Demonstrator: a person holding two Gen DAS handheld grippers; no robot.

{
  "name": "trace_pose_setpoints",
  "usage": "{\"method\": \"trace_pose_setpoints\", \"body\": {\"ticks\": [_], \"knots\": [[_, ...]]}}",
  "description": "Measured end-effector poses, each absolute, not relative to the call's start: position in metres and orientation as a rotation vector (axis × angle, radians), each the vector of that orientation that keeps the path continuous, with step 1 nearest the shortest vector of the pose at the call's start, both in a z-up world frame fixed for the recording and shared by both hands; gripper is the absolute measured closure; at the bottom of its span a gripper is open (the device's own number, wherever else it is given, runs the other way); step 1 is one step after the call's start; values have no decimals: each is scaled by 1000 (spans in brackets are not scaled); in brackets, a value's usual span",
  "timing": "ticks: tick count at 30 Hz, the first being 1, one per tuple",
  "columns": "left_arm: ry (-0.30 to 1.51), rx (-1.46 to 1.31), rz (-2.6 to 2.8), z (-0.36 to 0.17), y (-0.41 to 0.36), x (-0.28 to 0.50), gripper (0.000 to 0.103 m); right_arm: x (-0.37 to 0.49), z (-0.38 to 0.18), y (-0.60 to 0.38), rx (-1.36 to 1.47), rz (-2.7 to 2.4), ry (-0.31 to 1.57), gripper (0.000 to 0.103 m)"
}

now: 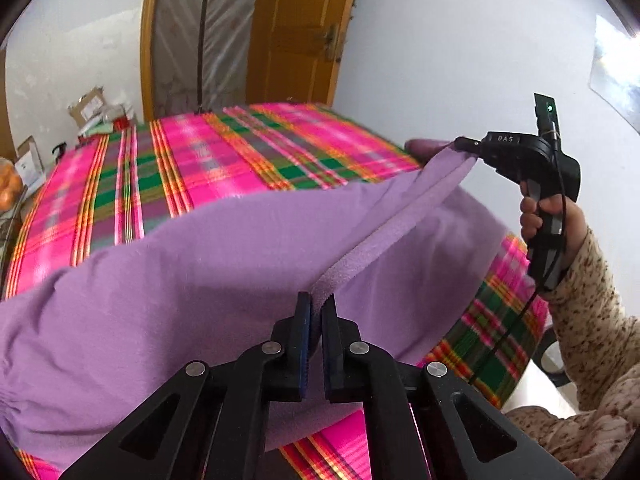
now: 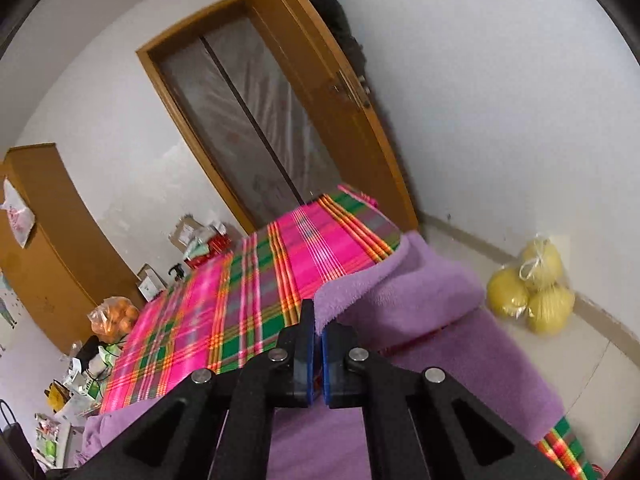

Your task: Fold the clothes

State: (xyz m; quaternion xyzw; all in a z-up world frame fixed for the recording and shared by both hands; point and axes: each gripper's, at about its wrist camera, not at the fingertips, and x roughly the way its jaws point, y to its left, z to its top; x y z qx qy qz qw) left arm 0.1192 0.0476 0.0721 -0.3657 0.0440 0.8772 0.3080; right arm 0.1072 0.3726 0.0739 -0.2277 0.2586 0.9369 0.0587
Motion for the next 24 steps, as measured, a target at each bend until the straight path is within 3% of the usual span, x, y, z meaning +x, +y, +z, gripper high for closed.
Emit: {"method": "trace_pose_setpoints", "body": {"ticks": [10,24], "knots": [[150,-1037,2236,51,51,137,98,163,31,386,-778,2717,803,100],[181,-1124,2195,22,57,143,97,176,-16,402,-911,2617,879,100]]}}
